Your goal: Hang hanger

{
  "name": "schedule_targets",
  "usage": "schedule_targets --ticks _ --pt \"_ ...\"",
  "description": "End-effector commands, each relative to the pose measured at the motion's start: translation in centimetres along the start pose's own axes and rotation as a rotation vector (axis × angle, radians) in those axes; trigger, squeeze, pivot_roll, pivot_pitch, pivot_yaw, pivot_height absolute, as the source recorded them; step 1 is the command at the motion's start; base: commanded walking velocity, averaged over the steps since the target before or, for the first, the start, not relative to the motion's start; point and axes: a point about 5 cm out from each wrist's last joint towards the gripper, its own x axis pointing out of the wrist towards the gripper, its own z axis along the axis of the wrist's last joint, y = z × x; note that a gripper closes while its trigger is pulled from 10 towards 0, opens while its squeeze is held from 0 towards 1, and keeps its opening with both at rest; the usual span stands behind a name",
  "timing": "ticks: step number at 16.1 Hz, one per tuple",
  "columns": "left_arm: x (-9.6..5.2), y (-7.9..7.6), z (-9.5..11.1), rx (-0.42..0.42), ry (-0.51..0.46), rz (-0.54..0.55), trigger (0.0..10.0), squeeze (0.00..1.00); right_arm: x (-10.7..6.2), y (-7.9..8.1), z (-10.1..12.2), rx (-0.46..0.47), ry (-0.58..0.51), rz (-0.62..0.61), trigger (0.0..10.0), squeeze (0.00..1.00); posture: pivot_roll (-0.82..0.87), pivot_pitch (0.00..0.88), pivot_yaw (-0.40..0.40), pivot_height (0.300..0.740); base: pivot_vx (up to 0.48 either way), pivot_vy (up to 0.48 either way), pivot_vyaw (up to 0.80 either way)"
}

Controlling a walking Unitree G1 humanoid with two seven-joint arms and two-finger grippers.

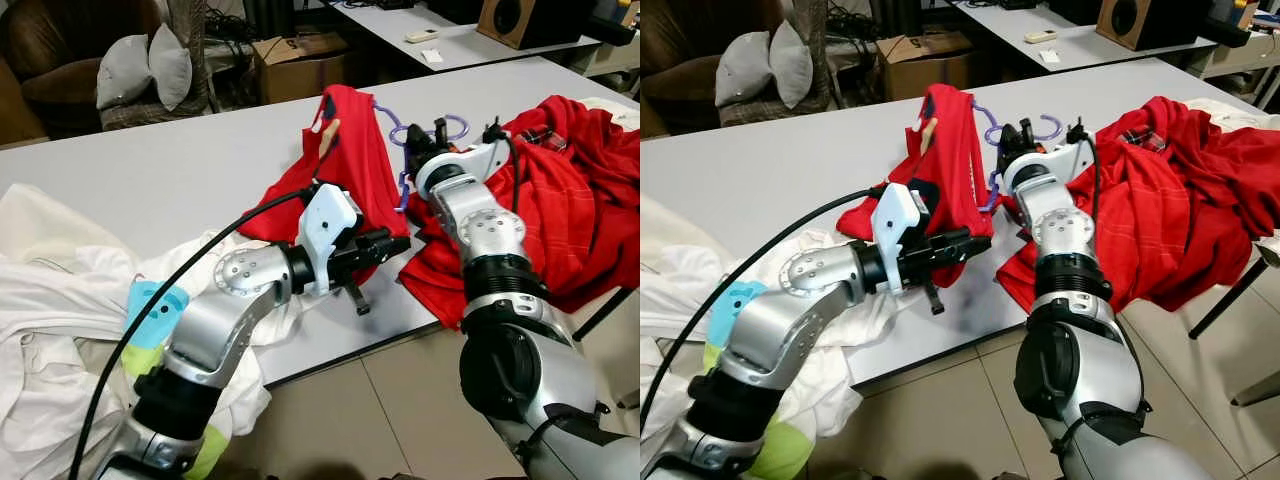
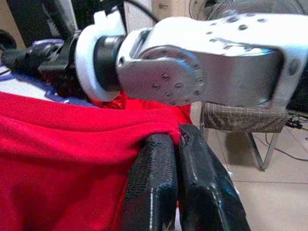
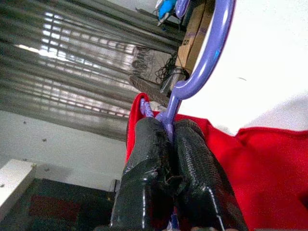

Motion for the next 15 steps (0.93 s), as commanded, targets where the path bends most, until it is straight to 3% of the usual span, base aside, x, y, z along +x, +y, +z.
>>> schedule_targets --ticks 1,2,3,5,6,11,13,15 --pt "1.5 -1.1 1.3 0.045 -0.043 -0.078 2.2 0.00 0.1 0.8 -1.3 -0.028 0.049 0.022 10.0 0.00 -0.08 0.000 0.030 0.740 0.000 0.000 0.00" --pt "1.6 -0.9 1.9 0.037 -0.073 -0.062 2.7 0.00 0.0 0.5 -1.8 -0.081 0.072 0.009 10.0 0.00 -0.08 0.000 0.029 0.740 0.000 0.000 0.00" --pt "1.7 -0.7 2.5 0.022 -0.108 -0.048 10.0 0.00 -0.2 -0.1 -2.7 -0.160 0.114 -0.009 10.0 0.00 -0.08 0.000 0.026 0.740 0.000 0.000 0.00" --pt "1.6 -0.9 2.7 -0.011 -0.127 -0.077 10.0 0.00 -0.5 -0.3 -3.2 -0.190 0.140 -0.019 10.0 0.00 -0.08 0.000 0.026 0.740 0.000 0.000 0.00" --pt "1.6 -1.1 2.8 -0.032 -0.139 -0.094 10.0 1.00 -0.5 -0.4 -3.1 -0.184 0.136 -0.023 10.0 0.00 -0.08 0.000 0.026 0.740 0.000 0.000 0.00" --pt "1.5 -2.1 3.9 -0.092 -0.184 -0.193 10.0 1.00 -0.7 -2.0 -2.4 -0.262 0.119 -0.084 10.0 0.00 -0.07 0.000 0.023 0.740 0.000 0.000 0.00" --pt "1.5 -2.1 3.2 -0.080 -0.114 -0.199 10.0 1.00 -0.8 -2.2 -2.4 -0.263 0.121 -0.093 10.0 0.00 -0.08 0.000 0.025 0.740 0.000 0.000 0.00" --pt "1.0 -1.1 1.3 -0.004 0.096 -0.135 10.0 1.00 -0.8 -2.2 -2.3 -0.309 0.124 -0.093 10.0 0.00 -0.08 0.000 0.027 0.740 0.000 0.000 0.00"
